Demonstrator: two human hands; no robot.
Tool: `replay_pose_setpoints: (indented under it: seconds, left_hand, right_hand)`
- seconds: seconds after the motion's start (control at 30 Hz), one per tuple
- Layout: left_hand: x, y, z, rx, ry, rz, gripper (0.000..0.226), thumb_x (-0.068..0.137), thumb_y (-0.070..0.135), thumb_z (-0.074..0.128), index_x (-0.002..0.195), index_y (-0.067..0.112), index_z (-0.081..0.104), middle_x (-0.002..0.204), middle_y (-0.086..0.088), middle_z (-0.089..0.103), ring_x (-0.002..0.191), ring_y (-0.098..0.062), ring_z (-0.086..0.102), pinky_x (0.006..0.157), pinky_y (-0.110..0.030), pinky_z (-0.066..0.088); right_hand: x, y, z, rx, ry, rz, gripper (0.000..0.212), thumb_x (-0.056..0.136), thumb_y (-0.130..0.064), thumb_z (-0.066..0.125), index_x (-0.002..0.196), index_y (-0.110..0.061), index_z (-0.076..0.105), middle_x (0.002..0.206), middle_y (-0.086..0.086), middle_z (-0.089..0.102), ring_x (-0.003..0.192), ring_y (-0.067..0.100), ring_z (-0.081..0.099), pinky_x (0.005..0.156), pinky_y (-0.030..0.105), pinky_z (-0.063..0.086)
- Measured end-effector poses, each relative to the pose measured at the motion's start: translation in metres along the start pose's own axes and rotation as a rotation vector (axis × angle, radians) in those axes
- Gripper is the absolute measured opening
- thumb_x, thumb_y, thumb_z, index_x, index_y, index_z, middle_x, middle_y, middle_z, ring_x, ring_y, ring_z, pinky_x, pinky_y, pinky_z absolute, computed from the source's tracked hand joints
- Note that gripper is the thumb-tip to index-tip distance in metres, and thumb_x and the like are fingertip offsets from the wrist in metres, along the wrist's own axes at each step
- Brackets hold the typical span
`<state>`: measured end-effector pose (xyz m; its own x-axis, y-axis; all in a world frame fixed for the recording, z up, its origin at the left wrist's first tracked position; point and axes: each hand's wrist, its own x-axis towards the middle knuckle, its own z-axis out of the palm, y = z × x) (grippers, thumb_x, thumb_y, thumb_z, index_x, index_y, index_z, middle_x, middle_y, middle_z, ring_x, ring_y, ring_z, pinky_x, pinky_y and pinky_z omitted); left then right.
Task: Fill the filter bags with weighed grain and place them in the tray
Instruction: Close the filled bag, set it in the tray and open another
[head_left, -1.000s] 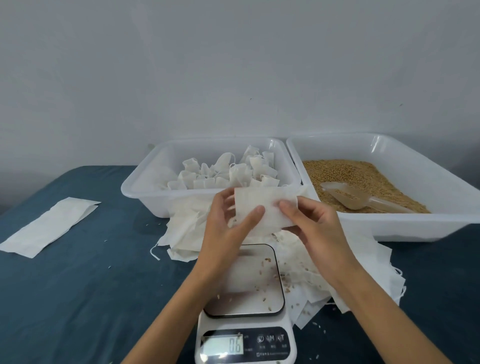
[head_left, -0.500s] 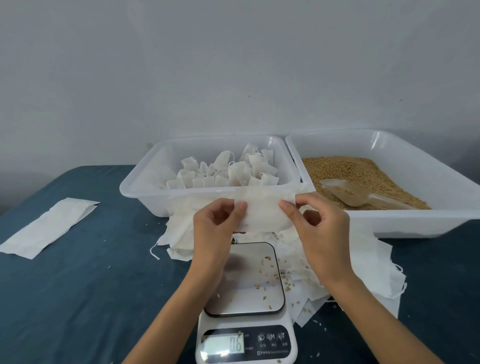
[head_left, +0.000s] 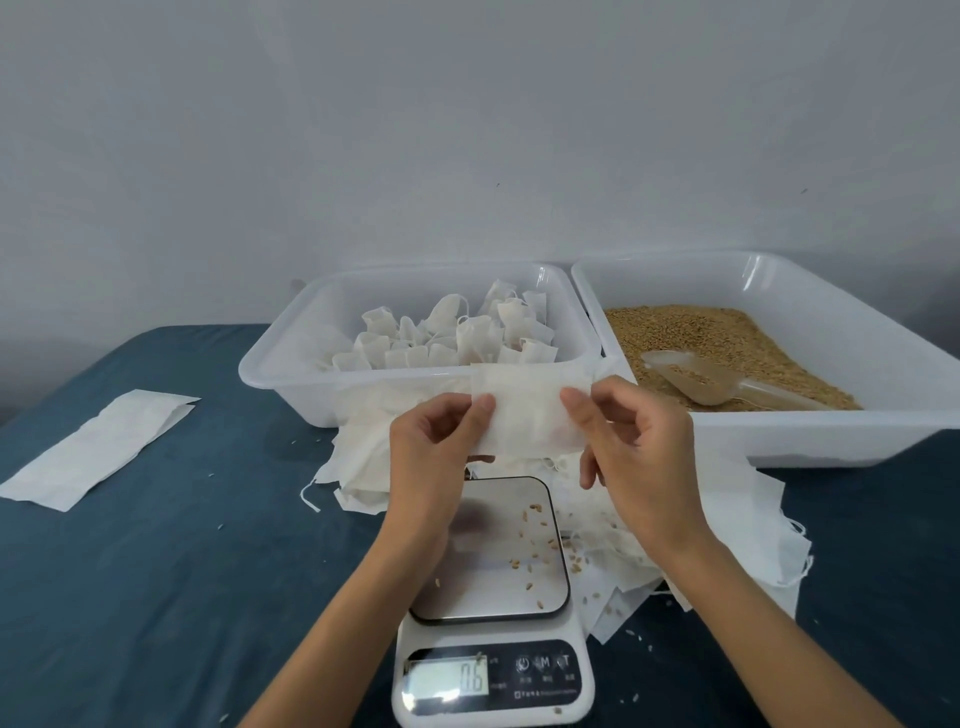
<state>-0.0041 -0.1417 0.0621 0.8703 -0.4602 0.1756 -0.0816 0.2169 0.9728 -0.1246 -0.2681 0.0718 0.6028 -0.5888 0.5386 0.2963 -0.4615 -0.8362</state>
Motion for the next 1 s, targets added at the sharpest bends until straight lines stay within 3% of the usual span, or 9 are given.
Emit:
replay_pose_setpoints:
  seconds: [0.1, 0.27, 0.43, 0.57, 0.63, 0.83, 0.9, 1.0]
  left_hand:
    - [0.0011, -0.0011, -0.0017, -0.020, -0.003, -0.033, 0.021, 0.099, 0.019, 0.069, 0.091, 0.002, 0.077, 0.076, -0.006, 0.066, 0.072, -0.014, 0.062, 0.066, -0.024, 0.058]
    - [0.0037, -0.0002, -0.0034, -0.023, 0.044, -0.012, 0.013, 0.099, 0.017, 0.068, 0.095, 0.010, 0.078, 0.073, 0.001, 0.069, 0.068, -0.010, 0.062, 0.063, -0.022, 0.055]
    - [0.0019, 0.0008, -0.0019, 0.005, 0.033, 0.009, 0.010, 0.099, 0.015, 0.069, 0.095, 0.015, 0.078, 0.076, -0.004, 0.070, 0.069, -0.012, 0.064, 0.059, -0.022, 0.055]
    - [0.0028, 0.0025, -0.0032, 0.008, 0.047, 0.014, 0.012, 0.101, 0.013, 0.067, 0.097, 0.012, 0.077, 0.073, 0.002, 0.069, 0.067, -0.009, 0.061, 0.058, -0.022, 0.053]
    - [0.0019, 0.0039, -0.0025, -0.005, 0.044, 0.008, 0.011, 0.100, 0.012, 0.067, 0.096, 0.013, 0.077, 0.071, 0.001, 0.068, 0.067, -0.010, 0.060, 0.058, -0.023, 0.053]
    - [0.0005, 0.0058, -0.0035, -0.027, 0.022, -0.003, 0.009, 0.100, 0.011, 0.066, 0.100, 0.012, 0.075, 0.072, -0.007, 0.068, 0.066, -0.014, 0.059, 0.057, -0.023, 0.052]
    - [0.0007, 0.0060, -0.0038, -0.015, 0.046, 0.004, 0.008, 0.100, 0.013, 0.067, 0.099, 0.014, 0.075, 0.071, -0.005, 0.068, 0.065, -0.011, 0.058, 0.059, -0.024, 0.051]
    - [0.0006, 0.0065, -0.0052, 0.146, 0.124, 0.141, 0.007, 0.101, 0.021, 0.068, 0.097, 0.022, 0.074, 0.073, 0.008, 0.065, 0.068, -0.005, 0.057, 0.071, -0.027, 0.049]
  right_hand:
    - [-0.0006, -0.0004, 0.0015, -0.022, -0.114, 0.004, 0.018, 0.095, -0.036, 0.071, 0.081, -0.024, 0.068, 0.063, 0.003, 0.065, 0.042, 0.022, 0.060, 0.046, 0.023, 0.040]
    - [-0.0004, 0.0009, 0.0000, -0.030, -0.022, -0.037, 0.025, 0.098, -0.030, 0.067, 0.076, -0.020, 0.063, 0.051, 0.004, 0.057, 0.037, 0.018, 0.059, 0.046, 0.019, 0.040]
    - [0.0006, -0.0016, 0.0011, -0.036, -0.158, -0.081, 0.025, 0.094, -0.036, 0.072, 0.077, -0.019, 0.067, 0.067, -0.001, 0.063, 0.049, 0.021, 0.065, 0.050, 0.025, 0.046]
    - [0.0006, 0.0030, 0.0029, -0.119, -0.100, -0.139, 0.042, 0.098, -0.025, 0.069, 0.062, -0.032, 0.048, 0.050, -0.005, 0.048, 0.047, 0.016, 0.066, 0.048, 0.024, 0.045]
    - [0.0001, 0.0063, 0.0013, -0.126, -0.078, -0.174, 0.043, 0.099, -0.024, 0.068, 0.062, -0.028, 0.045, 0.048, -0.005, 0.046, 0.044, 0.015, 0.065, 0.048, 0.019, 0.043]
    - [-0.0006, 0.0044, -0.0003, -0.115, -0.117, -0.202, 0.039, 0.101, -0.040, 0.060, 0.065, -0.028, 0.050, 0.053, -0.005, 0.049, 0.049, 0.011, 0.068, 0.047, 0.013, 0.038]
    - [-0.0001, 0.0053, 0.0001, -0.103, -0.097, -0.188, 0.038, 0.102, -0.039, 0.058, 0.067, -0.026, 0.051, 0.054, -0.003, 0.049, 0.050, 0.009, 0.069, 0.043, 0.018, 0.038]
    - [0.0015, 0.0045, -0.0016, -0.127, -0.033, -0.186, 0.033, 0.103, -0.038, 0.056, 0.071, -0.039, 0.052, 0.054, 0.002, 0.050, 0.049, 0.008, 0.068, 0.039, 0.030, 0.042]
